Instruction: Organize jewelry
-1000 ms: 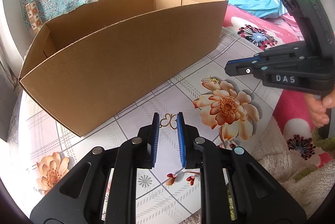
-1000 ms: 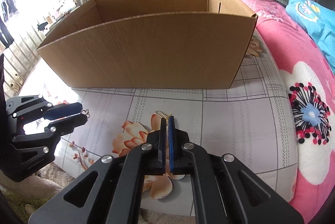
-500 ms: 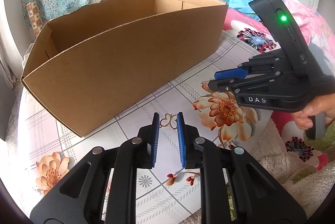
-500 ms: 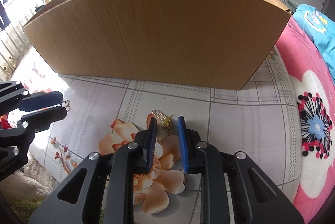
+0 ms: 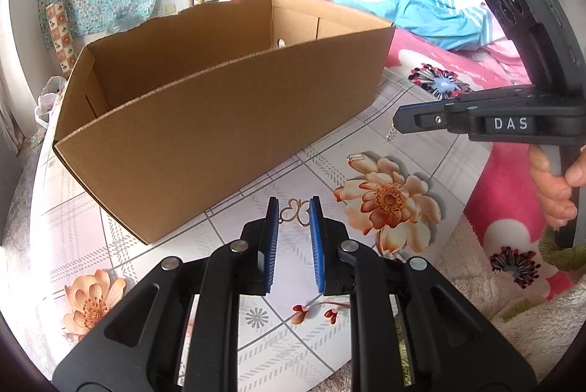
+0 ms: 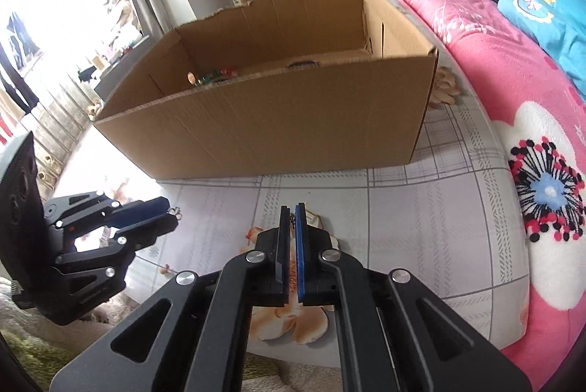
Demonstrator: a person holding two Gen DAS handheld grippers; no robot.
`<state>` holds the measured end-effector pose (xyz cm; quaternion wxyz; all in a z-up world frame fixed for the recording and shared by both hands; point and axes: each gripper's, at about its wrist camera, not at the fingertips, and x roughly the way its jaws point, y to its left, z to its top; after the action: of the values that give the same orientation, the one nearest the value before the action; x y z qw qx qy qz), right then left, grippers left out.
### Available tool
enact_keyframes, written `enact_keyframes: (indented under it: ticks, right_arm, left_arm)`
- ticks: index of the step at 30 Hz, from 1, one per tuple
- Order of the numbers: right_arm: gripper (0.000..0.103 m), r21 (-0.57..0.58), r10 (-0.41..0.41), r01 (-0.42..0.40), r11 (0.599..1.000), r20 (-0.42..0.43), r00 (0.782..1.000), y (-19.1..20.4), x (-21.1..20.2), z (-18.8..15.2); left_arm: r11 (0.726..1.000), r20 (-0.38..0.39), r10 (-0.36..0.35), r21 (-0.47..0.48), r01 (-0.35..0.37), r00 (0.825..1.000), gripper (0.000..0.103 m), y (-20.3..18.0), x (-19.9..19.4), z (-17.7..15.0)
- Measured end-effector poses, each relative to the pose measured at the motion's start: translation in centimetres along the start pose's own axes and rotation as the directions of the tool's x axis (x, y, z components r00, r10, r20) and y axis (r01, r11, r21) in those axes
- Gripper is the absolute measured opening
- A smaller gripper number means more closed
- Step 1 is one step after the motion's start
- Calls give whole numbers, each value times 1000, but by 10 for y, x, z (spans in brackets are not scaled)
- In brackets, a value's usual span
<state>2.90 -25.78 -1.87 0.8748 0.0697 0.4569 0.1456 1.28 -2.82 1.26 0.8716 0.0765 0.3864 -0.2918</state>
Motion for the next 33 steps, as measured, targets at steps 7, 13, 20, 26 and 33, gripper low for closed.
enact_keyframes:
  ticks: [7,13,20,26,33]
  right_arm:
    - [3,-57,97,-88,994,169,981,18,-51,39]
    - [3,-110,134,-116,987,171,976,19,-44,94]
    - [3,-143,98,-111,984,-93,991,20,31,141]
    - [3,-155,11,-54,986,-263,965,13,86,150]
    - [3,-171,-35,-22,985,-320,947,5,109,154]
  left_arm:
    - [993,168,-118,-1,120,979,15,12,-55,38]
    - [990,164,-135,-18,139,977,16,37,-54,91]
    - [955,-143,-245,-208,212,959,15,86,33,133]
    - [912,-287,-313,-358,202,905,16,108,84,140]
    - [897,-364,-290,-425,119,885,16,121,112,147]
